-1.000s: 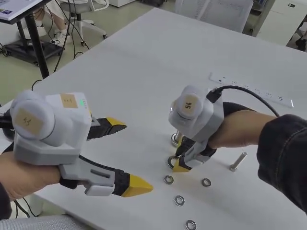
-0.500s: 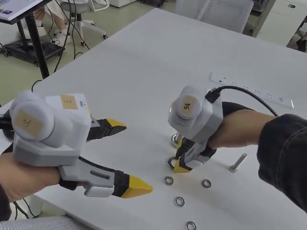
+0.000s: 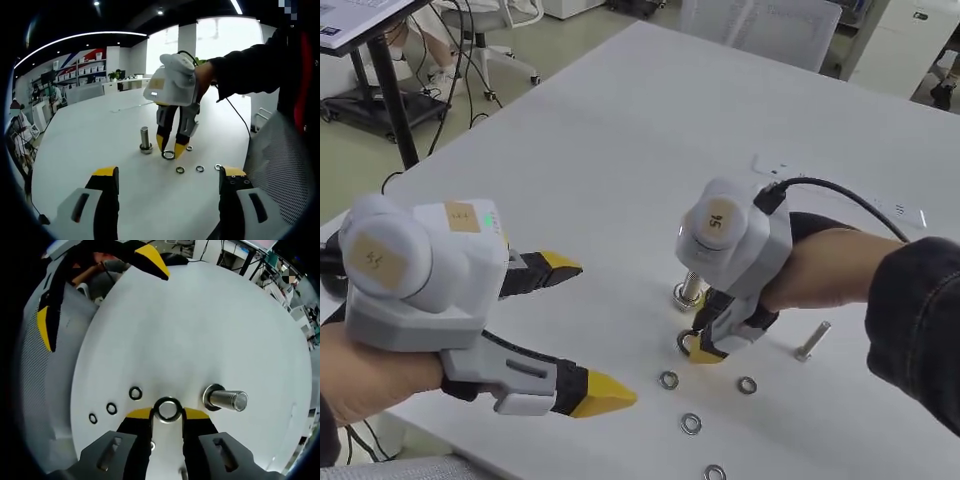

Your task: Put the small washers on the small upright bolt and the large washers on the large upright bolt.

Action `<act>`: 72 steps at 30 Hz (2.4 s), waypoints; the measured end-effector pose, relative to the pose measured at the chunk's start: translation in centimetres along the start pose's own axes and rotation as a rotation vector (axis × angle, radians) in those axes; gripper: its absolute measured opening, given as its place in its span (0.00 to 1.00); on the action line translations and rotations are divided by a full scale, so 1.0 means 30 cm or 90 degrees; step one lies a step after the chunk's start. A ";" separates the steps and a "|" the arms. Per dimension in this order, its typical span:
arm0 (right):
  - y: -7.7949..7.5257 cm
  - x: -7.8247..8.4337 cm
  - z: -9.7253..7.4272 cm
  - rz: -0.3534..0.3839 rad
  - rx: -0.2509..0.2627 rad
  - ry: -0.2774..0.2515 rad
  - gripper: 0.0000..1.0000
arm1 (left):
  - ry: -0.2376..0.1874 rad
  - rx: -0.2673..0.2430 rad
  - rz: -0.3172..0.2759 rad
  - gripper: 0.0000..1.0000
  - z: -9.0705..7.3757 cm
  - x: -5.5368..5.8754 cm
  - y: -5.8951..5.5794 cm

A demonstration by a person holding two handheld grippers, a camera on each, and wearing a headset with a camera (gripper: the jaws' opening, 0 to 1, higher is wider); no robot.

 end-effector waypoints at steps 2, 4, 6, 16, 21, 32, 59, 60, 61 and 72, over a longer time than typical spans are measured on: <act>0.000 0.005 -0.009 0.000 0.002 0.001 0.23 | -0.001 0.000 0.000 0.82 -0.001 -0.001 0.000; 0.001 0.012 -0.019 0.000 0.003 0.003 0.23 | 0.000 -0.001 0.000 0.82 -0.002 -0.001 0.000; -0.001 0.018 -0.029 0.000 0.007 0.006 0.23 | -0.001 -0.001 0.001 0.82 -0.003 -0.002 0.001; -0.002 0.038 -0.079 0.001 0.022 0.009 0.23 | -0.003 -0.001 0.004 0.82 -0.003 -0.007 0.003; 0.000 0.046 -0.113 -0.004 0.030 0.010 0.23 | -0.004 -0.001 0.006 0.82 -0.001 -0.009 0.002; -0.018 0.055 -0.191 -0.003 0.053 0.007 0.23 | -0.008 0.002 0.009 0.82 0.003 -0.016 0.000; -0.094 -0.004 -0.292 -0.031 0.098 -0.003 0.23 | -0.007 0.005 0.005 0.82 0.008 -0.007 0.002; -0.098 -0.008 -0.294 -0.033 0.100 -0.003 0.23 | -0.006 0.005 0.005 0.82 0.008 -0.006 0.002; -0.103 -0.014 -0.296 -0.035 0.102 -0.001 0.23 | -0.006 0.005 0.004 0.82 0.008 -0.005 0.002; -0.141 -0.041 -0.271 -0.044 0.097 0.003 0.23 | -0.001 0.004 -0.002 0.82 0.010 0.007 0.007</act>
Point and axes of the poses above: the centre of the closed fingertips' face, and the gripper's own axes: z roughly forward along the fingers, y roughly to its left, x roughly out of its underside, the point moved 5 cm from there along -z, roughly backward along the fingers, and after that the axes turned 13 degrees about y, right-handed, at the moved point
